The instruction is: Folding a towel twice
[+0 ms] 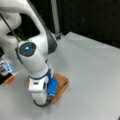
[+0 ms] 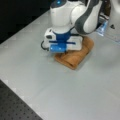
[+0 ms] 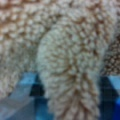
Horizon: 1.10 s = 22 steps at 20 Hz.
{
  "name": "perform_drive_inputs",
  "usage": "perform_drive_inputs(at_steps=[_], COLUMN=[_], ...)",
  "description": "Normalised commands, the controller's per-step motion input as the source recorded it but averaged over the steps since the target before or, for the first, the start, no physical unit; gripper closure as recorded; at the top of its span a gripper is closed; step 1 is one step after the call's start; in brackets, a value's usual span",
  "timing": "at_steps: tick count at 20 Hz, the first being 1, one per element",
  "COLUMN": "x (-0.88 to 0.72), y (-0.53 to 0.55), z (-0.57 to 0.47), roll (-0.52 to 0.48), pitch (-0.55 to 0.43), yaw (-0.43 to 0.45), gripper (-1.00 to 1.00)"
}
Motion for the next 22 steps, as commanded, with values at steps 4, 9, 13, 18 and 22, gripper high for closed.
perform_drive_inputs(at_steps=[4, 9, 13, 18, 22], x=[-0.07, -0.04, -0.03, -0.03, -0.01], y=[-0.12, -0.12, -0.1, -0.09, -0.09], z=[-0.05, -0.02, -0.01, 0.03, 0.04], roll=[0.007, -0.006, 0.001, -0.002, -0.002], pitch=[-0.164, -0.147, -0.103, -0.084, -0.067], yaw=[-0.009, 0.018, 0.056, 0.089, 0.119], gripper=[1.0, -1.0, -1.0, -1.0, -1.0])
